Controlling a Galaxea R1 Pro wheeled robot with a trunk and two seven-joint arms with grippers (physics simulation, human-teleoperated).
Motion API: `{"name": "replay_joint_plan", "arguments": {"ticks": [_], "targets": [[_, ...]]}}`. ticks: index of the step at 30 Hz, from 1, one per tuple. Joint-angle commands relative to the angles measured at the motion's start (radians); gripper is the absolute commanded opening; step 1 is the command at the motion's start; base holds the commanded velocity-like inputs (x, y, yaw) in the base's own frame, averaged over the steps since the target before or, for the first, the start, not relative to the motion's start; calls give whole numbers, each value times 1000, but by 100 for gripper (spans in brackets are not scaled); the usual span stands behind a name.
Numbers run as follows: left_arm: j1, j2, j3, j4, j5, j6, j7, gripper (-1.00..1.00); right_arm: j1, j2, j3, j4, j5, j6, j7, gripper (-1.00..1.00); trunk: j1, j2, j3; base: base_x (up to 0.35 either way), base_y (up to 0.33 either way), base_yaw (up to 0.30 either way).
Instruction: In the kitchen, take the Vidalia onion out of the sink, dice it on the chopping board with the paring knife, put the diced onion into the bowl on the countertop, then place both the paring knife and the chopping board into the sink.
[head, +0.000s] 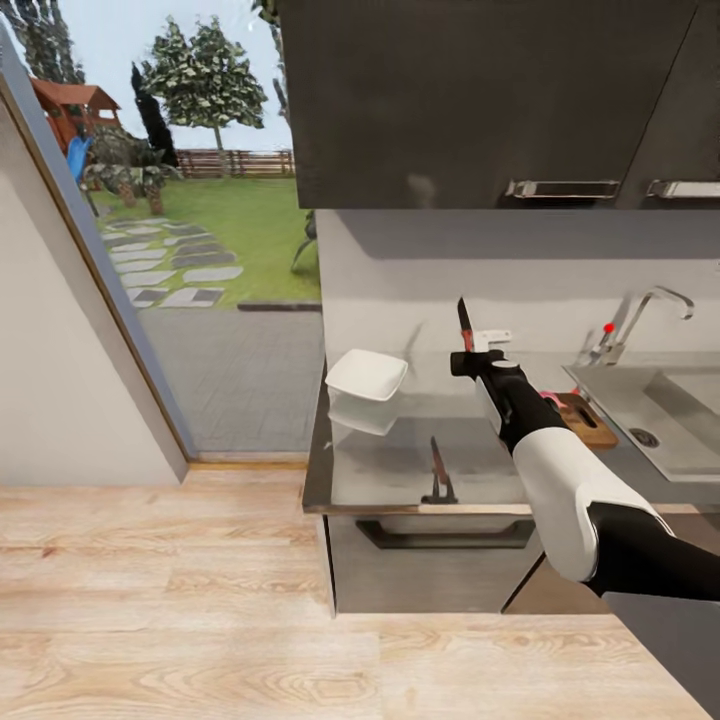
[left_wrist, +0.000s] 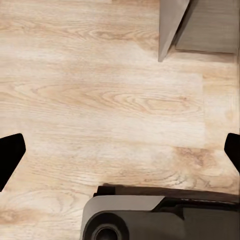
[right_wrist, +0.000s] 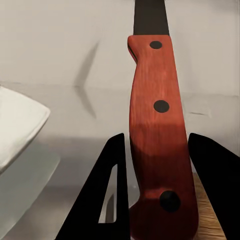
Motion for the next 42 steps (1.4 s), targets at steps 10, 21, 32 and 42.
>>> {"name": "replay_joint_plan", "arguments": {"ticks": [10,21,32,42], "targets": [[-1,-3,-6,43,11,-92,5,100,4,1,-6,0,10,5,1,-100,1,-2,14,4,0,0],[-1,-2,0,35,10,-9,7,100,4,3,-6,-2,10,12,1,-100,1,-2,30,13,0,0],[-2,0,-1,-70,10,143,7,100,4,21,-6,-2,11,13,0,-100,1,-2,43,0,0,0],[-1,23,-5,-268,11,338,7,100,4,25,-6,-2,9,13,0,-100,1,-2,54,0,0,0]]}}
